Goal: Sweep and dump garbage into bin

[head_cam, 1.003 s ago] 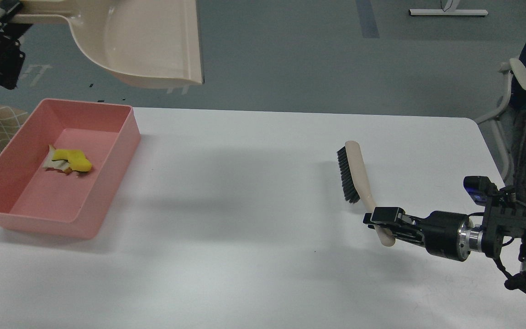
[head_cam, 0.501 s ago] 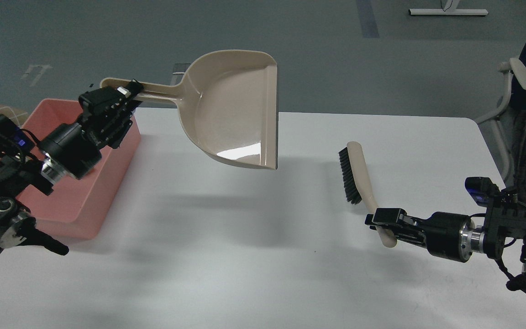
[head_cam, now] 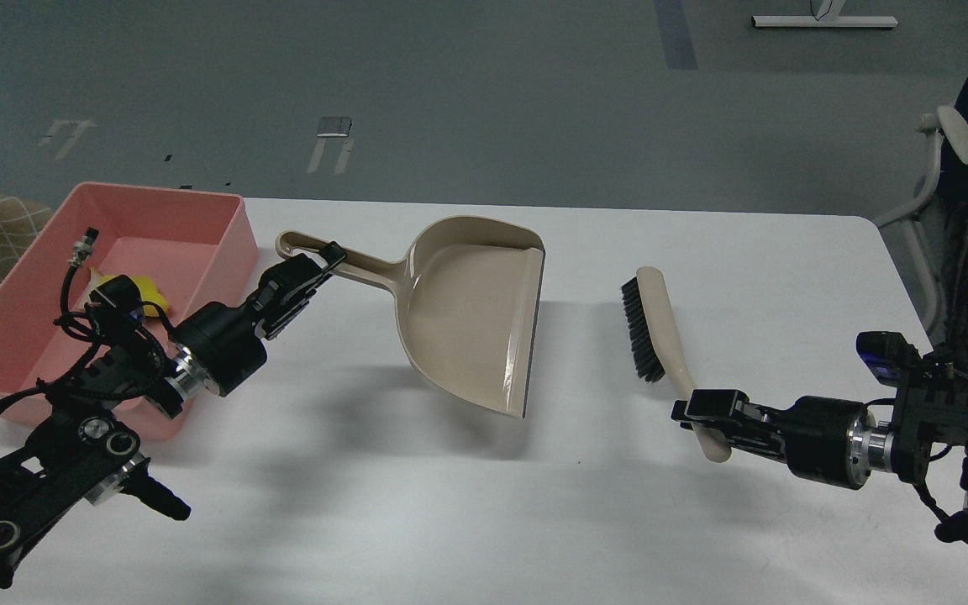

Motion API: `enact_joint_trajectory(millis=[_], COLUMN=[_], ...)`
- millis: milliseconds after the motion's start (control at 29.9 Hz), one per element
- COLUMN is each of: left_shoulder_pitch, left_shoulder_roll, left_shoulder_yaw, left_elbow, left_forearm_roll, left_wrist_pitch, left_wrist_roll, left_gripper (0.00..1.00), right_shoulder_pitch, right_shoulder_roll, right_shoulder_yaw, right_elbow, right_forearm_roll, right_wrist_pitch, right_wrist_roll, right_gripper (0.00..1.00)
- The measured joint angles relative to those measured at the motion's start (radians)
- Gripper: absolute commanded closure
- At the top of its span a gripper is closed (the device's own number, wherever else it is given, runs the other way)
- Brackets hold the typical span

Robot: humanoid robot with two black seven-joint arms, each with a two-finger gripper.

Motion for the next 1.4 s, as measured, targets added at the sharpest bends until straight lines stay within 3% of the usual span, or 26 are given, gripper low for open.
enact_joint_trajectory(millis=[401, 468, 535, 602, 735, 802, 1404], left_shoulder_pitch=[0.01, 0.019, 0.025, 0.028, 0.038, 0.042, 0.108], left_shoulder_roll=[-0.032, -0.034, -0.035, -0.036, -0.036, -0.036, -0.028], left_shoulder_yaw=[0.043, 0.044, 0.044, 0.044, 0.044, 0.044, 0.043], left_elbow=[0.081, 0.085, 0.087, 0.088, 0.089, 0.089, 0.078], left_forearm_roll=[0.018, 0.018, 0.018, 0.018, 0.018, 0.017, 0.014], left_wrist_pitch=[0.044, 0.046, 0.047, 0.047, 0.045, 0.044, -0.012], left_wrist_roll=[0.005, 0.005, 0.005, 0.005, 0.005, 0.005, -0.004], left_gripper=[0.97, 0.87, 0.67, 0.37, 0.18, 0.02, 0.02], right_shoulder_pitch=[0.0, -0.001, -0.001, -0.001, -0.001, -0.001, -0.021], right_shoulder_roll=[0.0, 0.0, 0.0, 0.0, 0.0, -0.001, -0.001], right_shoulder_yaw=[0.001, 0.001, 0.001, 0.0, 0.0, 0.0, -0.001], right_elbow=[0.007, 0.008, 0.009, 0.009, 0.009, 0.008, 0.004], right_forearm_roll=[0.0, 0.0, 0.0, 0.0, 0.0, 0.0, -0.003], right_wrist_pitch=[0.0, 0.0, 0.0, 0.0, 0.0, 0.0, 0.0], right_wrist_roll=[0.0, 0.0, 0.0, 0.0, 0.0, 0.0, -0.006], right_gripper=[0.97, 0.97, 0.97, 0.97, 0.97, 0.97, 0.92])
